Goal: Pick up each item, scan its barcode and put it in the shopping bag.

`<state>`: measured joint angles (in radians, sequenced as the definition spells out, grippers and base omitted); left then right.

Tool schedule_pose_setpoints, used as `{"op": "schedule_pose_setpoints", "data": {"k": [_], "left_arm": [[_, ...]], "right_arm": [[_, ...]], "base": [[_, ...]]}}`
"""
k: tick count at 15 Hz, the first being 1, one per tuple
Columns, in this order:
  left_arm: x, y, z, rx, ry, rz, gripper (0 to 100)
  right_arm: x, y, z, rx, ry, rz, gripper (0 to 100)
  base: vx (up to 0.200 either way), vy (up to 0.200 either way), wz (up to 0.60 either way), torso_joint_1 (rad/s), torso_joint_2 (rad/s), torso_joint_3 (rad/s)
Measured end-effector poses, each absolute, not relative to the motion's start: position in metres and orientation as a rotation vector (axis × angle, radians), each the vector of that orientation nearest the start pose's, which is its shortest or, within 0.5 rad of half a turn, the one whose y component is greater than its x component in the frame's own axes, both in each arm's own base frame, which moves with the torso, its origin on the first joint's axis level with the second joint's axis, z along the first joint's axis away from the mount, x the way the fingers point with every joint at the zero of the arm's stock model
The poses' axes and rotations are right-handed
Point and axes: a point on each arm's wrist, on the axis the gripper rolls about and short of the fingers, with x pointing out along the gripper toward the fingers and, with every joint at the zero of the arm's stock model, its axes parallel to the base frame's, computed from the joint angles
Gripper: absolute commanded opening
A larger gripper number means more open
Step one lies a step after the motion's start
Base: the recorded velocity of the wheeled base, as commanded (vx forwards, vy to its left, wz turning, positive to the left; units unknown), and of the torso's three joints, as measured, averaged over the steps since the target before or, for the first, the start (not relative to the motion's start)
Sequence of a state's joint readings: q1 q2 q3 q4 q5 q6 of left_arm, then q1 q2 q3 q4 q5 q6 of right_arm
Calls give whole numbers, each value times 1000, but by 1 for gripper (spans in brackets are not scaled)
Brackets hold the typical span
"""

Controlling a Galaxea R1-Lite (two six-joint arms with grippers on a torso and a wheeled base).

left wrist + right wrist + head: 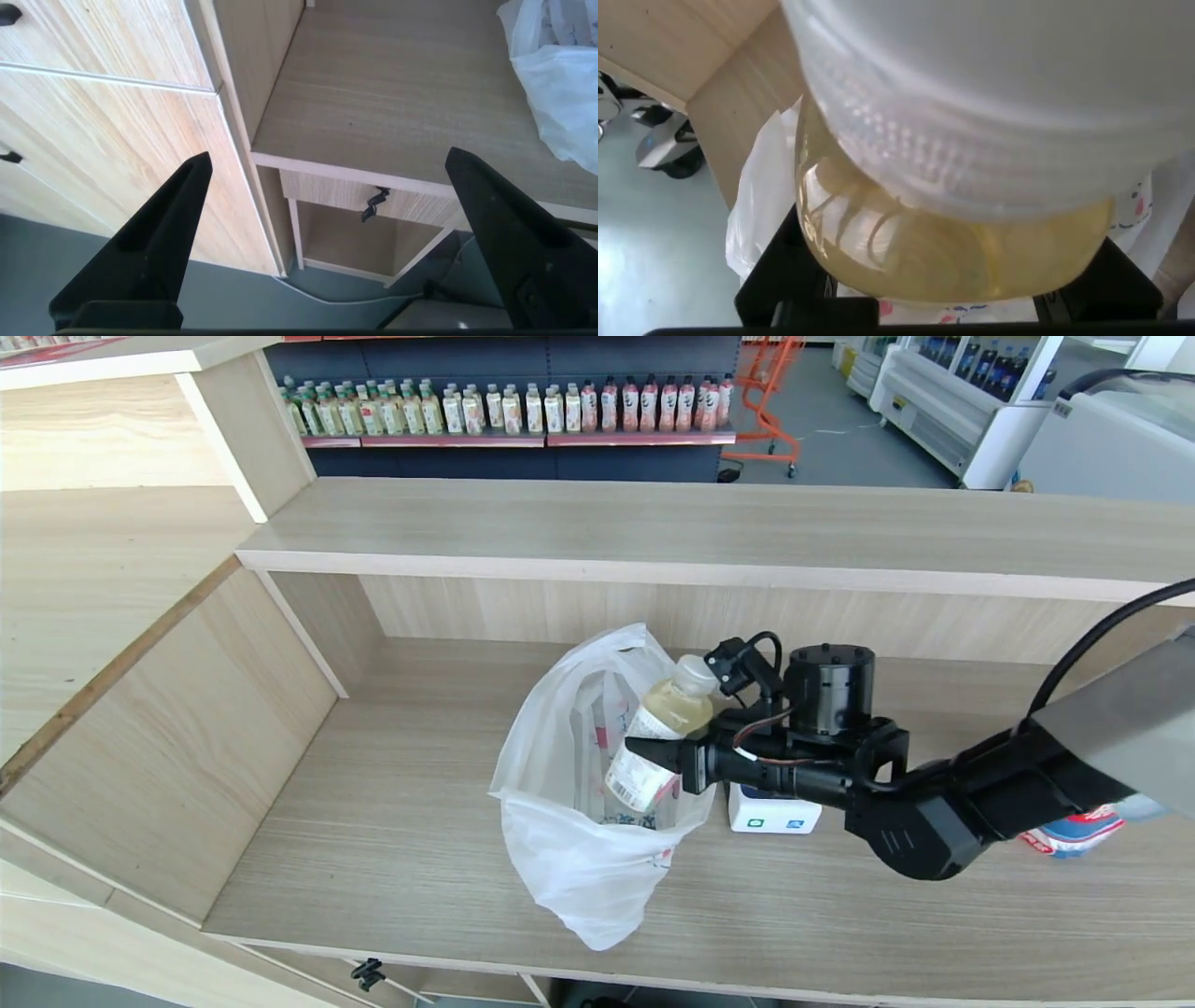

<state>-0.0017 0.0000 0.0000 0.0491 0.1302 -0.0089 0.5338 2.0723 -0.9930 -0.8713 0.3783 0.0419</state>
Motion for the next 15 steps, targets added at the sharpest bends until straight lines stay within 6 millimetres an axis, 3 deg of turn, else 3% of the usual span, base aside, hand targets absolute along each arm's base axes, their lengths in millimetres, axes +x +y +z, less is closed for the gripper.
{"op": "schedule_pose_setpoints", "data": {"k": [5,10,11,15], "left_arm": [[-23,3,70,-6,49,129,100],[-23,3,70,-6,49,128,100],[-23,3,70,-5,48,129,100],[-23,3,70,-6,48,129,100]], "right_arm": [[347,229,92,-160,103,943,0],[353,234,68,-301,13,954,0],[354,235,67,-300,0,952,100],[355,230,68,-183,60,938,100]], "base": [[0,0,0,0,0,0],[0,0,0,0,0,0],[0,0,0,0,0,0],[0,0,0,0,0,0]]}}
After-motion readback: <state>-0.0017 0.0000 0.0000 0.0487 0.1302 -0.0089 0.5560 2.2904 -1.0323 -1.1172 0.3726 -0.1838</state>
